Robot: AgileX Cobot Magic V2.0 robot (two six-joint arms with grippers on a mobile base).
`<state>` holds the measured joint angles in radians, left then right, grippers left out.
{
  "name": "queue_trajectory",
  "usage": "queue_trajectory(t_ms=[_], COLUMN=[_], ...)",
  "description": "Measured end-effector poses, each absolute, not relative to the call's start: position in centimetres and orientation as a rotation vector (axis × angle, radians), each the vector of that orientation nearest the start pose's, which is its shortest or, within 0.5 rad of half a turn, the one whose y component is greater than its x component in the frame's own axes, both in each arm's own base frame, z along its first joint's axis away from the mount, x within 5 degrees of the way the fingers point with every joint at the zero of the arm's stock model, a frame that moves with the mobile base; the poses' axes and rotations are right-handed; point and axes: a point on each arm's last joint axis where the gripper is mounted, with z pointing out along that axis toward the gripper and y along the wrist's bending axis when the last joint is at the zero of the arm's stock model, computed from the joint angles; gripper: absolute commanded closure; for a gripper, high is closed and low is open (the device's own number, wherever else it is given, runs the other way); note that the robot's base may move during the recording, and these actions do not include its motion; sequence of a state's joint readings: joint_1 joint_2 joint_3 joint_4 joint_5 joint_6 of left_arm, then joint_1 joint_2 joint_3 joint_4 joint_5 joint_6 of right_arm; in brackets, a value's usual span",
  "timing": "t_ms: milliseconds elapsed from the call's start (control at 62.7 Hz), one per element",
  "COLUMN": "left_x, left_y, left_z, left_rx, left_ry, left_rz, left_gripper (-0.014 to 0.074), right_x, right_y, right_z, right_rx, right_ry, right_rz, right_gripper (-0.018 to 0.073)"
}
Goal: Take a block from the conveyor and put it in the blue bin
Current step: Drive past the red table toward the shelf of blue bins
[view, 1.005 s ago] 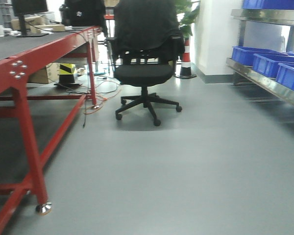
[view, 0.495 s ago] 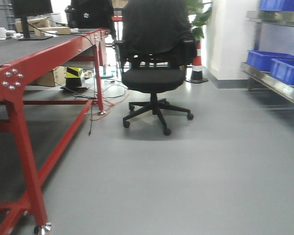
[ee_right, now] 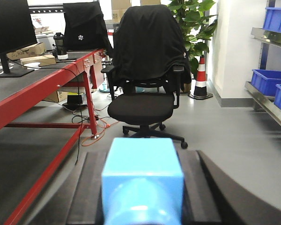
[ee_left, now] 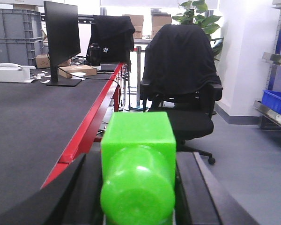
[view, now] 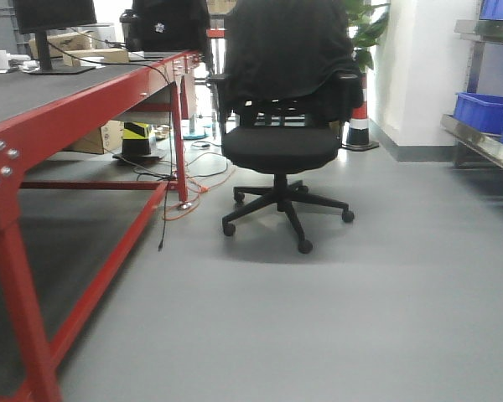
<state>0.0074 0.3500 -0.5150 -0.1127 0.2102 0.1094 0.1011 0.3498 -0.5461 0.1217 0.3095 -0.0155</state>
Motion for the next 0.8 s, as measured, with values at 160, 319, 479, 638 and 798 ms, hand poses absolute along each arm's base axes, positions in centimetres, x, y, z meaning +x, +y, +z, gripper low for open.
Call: queue_trajectory(t_ms=[160, 319, 479, 638, 798], left_x=[7.62, 7.62, 7.62, 7.62, 7.62], left_y=[-0.16, -0.16, -0.16, -0.16, -0.16], left_z=[34.38, 34.38, 34.38, 34.38, 34.38], left_rx=[0.012, 0.012, 0.012, 0.012, 0.012], left_ry=[1.528, 1.528, 1.528, 1.528, 1.528], left_rz=[-0.013, -0.013, -0.013, -0.013, -0.013], left_gripper=[0.0708, 0.0708, 0.0708, 0.0708, 0.0708], right_x=[7.27, 7.27, 7.27, 7.27, 7.27], right_y=[1.08, 1.08, 1.08, 1.08, 1.08], right_z=[34.51, 34.51, 34.51, 34.51, 34.51], right_rx=[-0.029, -0.029, -0.029, -0.029, -0.029], right_ry=[1.597, 1.597, 1.597, 1.597, 1.597], right_rz=[0.186, 0.186, 0.186, 0.186, 0.186], right_gripper=[0.0721, 0.0721, 0.0721, 0.0721, 0.0721])
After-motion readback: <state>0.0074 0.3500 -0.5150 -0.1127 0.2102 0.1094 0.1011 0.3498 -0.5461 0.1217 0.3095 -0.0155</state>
